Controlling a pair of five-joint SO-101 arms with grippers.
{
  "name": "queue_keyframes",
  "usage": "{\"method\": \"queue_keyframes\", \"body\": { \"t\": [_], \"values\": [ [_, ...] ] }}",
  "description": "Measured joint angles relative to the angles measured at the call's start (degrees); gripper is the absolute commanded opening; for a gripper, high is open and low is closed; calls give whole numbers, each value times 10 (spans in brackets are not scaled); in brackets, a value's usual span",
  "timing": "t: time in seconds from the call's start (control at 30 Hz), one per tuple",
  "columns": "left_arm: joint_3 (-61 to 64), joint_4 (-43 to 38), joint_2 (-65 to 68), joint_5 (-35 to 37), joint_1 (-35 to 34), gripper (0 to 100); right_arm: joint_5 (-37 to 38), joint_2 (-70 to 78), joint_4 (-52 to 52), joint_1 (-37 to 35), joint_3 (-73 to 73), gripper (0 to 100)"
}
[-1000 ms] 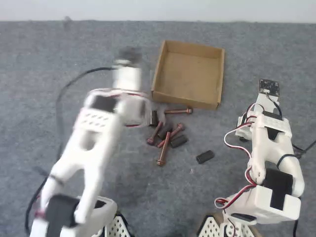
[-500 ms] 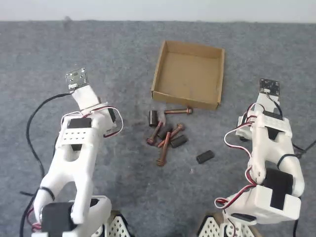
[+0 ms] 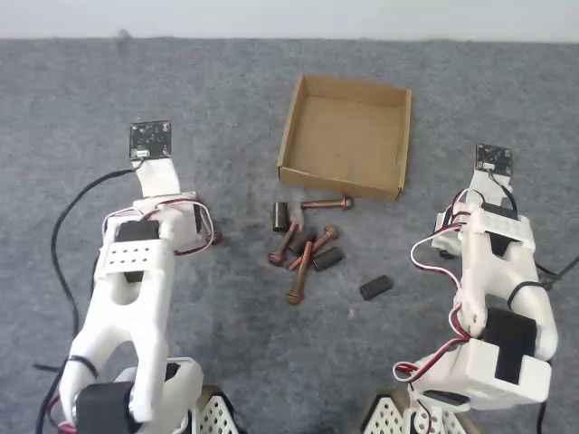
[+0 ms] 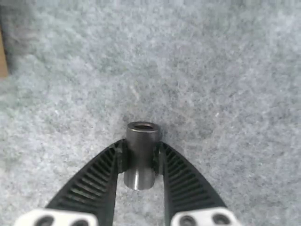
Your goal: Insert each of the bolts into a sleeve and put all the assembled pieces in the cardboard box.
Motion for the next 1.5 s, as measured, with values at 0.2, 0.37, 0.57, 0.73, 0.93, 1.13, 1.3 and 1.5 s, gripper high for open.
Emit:
{"method": "queue_keyframes", "body": {
  "t": [0.2, 0.37, 0.57, 0.73, 0.93, 1.13, 1.3, 1.5],
  "values": [
    [-7, 6, 56, -36, 36, 11, 0, 0, 0, 0, 0, 6],
    [-74, 24, 166, -78, 37, 11, 0, 0, 0, 0, 0, 6],
    [-116, 68, 202, -132, 42, 11, 0, 0, 0, 0, 0, 6],
    [-117, 68, 202, -169, 64, 11, 0, 0, 0, 0, 0, 6],
    [-117, 78, 209, -218, 78, 11, 0, 0, 0, 0, 0, 6],
    [-112, 82, 193, -219, 47, 11, 0, 0, 0, 0, 0, 6],
    [-41, 53, 122, -219, 43, 11, 0, 0, 0, 0, 0, 6],
    [1, 46, 81, -219, 40, 11, 0, 0, 0, 0, 0, 6]
  ]
}}
